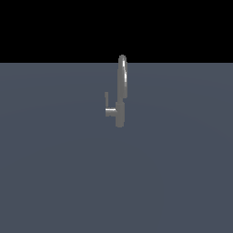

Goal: Turn on the faucet by rotating a designated handle.

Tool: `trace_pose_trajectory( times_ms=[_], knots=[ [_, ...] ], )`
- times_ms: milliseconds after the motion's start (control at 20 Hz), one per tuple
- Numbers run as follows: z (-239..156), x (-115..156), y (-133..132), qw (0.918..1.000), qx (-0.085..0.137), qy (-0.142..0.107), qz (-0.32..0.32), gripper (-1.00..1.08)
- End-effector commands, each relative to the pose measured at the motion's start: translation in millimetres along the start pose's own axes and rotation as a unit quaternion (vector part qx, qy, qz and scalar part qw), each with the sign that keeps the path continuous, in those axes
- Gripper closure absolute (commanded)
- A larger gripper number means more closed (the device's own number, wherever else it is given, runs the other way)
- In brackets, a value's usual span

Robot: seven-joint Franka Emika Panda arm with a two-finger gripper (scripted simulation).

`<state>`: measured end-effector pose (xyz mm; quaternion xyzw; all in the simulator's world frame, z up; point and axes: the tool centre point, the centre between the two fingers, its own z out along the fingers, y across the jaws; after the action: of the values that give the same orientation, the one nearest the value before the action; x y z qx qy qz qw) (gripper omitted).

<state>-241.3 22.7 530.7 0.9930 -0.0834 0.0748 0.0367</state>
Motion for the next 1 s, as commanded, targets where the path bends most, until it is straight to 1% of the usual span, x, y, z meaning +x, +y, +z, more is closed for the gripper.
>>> trace_pose_trajectory(
  times_ms=[0,200,450,700,950],
  knots=[
    [-14,4,-7,0.9991,-0.01,0.026,0.031,1.08],
    [-35,11,-21,0.9941,-0.028,0.067,0.081,1.08],
    [-55,21,-43,0.9822,-0.05,0.116,0.139,1.08],
    [-67,33,-69,0.9657,-0.072,0.159,0.192,1.08],
    [-68,50,-97,0.9459,-0.094,0.198,0.239,1.08]
  ],
)
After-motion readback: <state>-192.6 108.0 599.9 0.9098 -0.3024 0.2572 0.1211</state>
